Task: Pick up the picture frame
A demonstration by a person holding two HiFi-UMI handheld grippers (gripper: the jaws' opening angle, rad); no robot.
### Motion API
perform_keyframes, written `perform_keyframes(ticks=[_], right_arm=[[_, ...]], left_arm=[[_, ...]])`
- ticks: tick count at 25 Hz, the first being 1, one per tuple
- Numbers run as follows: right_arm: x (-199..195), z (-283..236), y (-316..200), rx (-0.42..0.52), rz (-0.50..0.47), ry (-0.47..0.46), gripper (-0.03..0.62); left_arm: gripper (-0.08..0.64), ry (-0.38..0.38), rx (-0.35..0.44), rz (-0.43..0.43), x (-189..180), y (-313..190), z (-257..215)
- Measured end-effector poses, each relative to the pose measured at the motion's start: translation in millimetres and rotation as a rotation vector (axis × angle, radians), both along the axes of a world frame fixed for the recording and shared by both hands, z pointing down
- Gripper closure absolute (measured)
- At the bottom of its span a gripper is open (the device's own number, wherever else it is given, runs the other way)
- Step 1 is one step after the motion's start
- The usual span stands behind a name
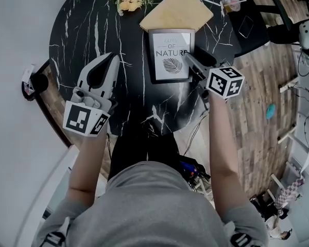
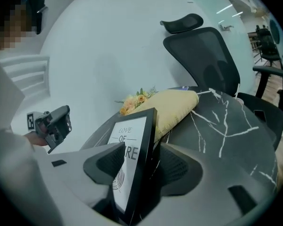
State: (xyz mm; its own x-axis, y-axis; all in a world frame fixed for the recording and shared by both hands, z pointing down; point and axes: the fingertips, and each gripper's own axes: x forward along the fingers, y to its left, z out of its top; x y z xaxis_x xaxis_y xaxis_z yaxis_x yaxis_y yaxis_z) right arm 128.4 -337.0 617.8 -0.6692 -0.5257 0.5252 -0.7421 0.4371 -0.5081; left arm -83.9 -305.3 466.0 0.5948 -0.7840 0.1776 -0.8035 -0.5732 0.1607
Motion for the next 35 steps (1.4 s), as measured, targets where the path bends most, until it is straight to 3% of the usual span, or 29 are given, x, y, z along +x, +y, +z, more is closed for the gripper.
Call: perform_keyframes(ticks=[14, 20, 24, 27, 31, 35], right_arm=[[-30.6, 20.4, 0.5, -0.229, -0.223, -0.124, 0.370], [-37.8, 16.6, 2.2, -0.244, -0.244, -0.190, 0.441], [-39.8, 10.7, 6.7, -0.260, -0.215, -0.296, 0.484], [-42.6, -1.9, 10.2, -0.276, -0.190, -0.434, 0.529], [-44.9, -15.1, 11.7, -0.290, -0.141, -0.607, 0.543], [-45.2, -22.0, 14.5, -0.282, -0.142, -0.631, 0.548]], left_arm=[[0.554, -0.004, -0.022, 0.008, 4.3, 11.7, 6.4], [0.554, -0.001, -0.022, 0.006, 5.0, 12.4, 6.1], [0.554, 0.007, -0.018, 0.004, 6.4, 13.2, 2.4], [0.554, 0.006, -0.016, 0.004, 6.3, 14.0, -0.3], [0.554, 0.003, -0.010, -0.001, 4.2, 16.6, -3.1], [0.554, 0.001, -0.009, -0.005, 1.4, 18.6, -5.5]])
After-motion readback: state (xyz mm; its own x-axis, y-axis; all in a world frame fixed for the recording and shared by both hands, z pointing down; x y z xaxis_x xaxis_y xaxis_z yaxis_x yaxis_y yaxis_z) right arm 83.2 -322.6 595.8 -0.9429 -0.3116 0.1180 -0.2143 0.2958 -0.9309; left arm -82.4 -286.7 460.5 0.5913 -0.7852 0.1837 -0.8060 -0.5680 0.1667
